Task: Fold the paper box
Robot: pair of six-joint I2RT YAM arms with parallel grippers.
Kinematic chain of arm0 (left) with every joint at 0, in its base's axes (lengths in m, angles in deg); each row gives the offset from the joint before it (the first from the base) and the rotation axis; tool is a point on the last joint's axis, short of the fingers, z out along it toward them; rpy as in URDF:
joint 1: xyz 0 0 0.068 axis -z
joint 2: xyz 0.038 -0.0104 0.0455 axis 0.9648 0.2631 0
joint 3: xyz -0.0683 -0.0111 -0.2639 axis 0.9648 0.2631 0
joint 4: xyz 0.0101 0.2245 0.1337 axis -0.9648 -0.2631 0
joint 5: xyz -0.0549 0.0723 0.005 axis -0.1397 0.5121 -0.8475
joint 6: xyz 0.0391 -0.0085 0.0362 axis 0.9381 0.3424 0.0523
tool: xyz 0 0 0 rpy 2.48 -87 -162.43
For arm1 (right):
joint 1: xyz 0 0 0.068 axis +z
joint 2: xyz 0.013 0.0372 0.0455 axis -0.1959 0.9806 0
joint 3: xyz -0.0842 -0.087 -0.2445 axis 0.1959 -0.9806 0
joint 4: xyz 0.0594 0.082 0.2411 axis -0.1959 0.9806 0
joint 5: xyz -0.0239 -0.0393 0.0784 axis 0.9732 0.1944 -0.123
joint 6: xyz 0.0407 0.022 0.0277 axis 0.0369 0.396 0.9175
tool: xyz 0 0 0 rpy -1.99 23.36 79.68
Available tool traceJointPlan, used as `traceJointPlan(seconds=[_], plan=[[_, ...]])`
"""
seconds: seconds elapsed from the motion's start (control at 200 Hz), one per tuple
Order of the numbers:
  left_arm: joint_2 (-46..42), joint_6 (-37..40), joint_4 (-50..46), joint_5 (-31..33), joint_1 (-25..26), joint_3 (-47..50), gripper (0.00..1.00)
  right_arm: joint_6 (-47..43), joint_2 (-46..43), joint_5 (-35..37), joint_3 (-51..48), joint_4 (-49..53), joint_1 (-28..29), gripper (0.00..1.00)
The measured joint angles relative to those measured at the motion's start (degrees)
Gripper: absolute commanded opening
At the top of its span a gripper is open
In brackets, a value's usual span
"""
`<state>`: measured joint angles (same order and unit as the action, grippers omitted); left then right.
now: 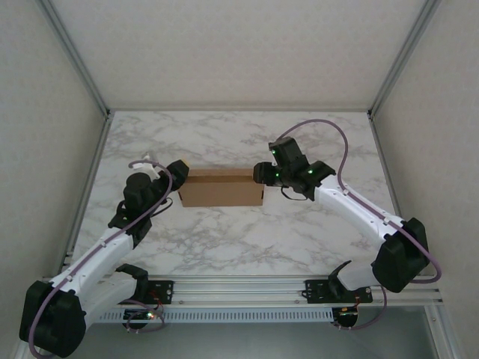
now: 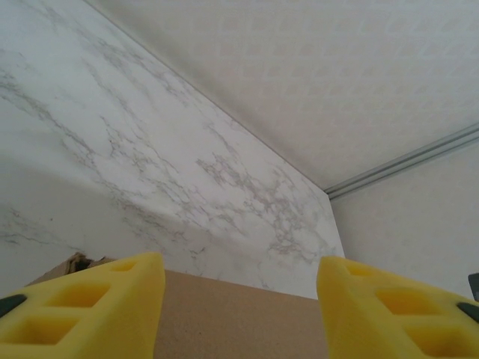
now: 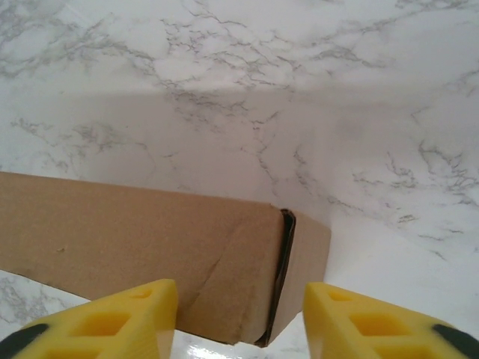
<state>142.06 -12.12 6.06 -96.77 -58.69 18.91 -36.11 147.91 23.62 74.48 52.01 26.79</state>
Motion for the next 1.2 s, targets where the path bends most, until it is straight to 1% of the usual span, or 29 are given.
traceJointPlan(seconds=[0.105,0.215,0.295,0.34,0.421,0.481,0.576,0.681,0.811,1.016,1.202], plan=[[0.00,-0.66,-0.15,0.02,-0.02,0.98,0.55,0.48,-0.02,-1.01,-2.16,-2.21,-0.02,0.38],[-0.02,-1.09,-0.24,0.09,-0.02,1.79,0.55,0.59,-0.07,-1.49,-3.50,-3.37,-0.02,0.37],[-0.04,-1.09,-0.31,0.11,-0.02,1.79,0.56,0.52,-0.59,-1.46,-3.65,-3.52,-0.02,0.39],[-0.07,-1.07,-0.48,0.09,-0.02,1.79,0.59,0.44,-1.05,-1.46,-3.65,-3.34,-0.04,0.42],[-0.42,-0.66,-2.21,0.13,0.00,0.98,0.70,0.11,-2.03,-1.44,-3.65,-2.05,-0.24,0.48],[-0.46,-0.17,-5.18,0.35,0.02,-0.48,0.78,-0.37,-2.64,-1.46,-3.63,-0.92,-0.68,0.51],[-0.33,1.33,-10.34,0.76,-0.02,-2.86,0.84,-0.70,-3.15,-1.75,-3.45,0.26,-1.57,0.55],[-0.22,2.86,-14.14,0.66,-0.59,-4.85,0.84,-0.81,-3.41,-3.21,-3.39,0.79,-2.69,0.55],[-0.22,3.58,-15.85,-0.98,-2.12,-5.16,0.77,-0.55,-3.52,-7.02,-3.39,0.76,-4.63,0.52],[-0.68,2.97,-14.88,-5.73,-4.68,-2.43,0.68,1.01,-3.52,-15.52,-3.93,-2.56,-8.44,0.49],[-0.76,1.95,-14.21,-8.90,-6.49,-0.46,0.66,2.95,-2.89,-21.57,-6.36,-6.14,-11.13,0.48]])
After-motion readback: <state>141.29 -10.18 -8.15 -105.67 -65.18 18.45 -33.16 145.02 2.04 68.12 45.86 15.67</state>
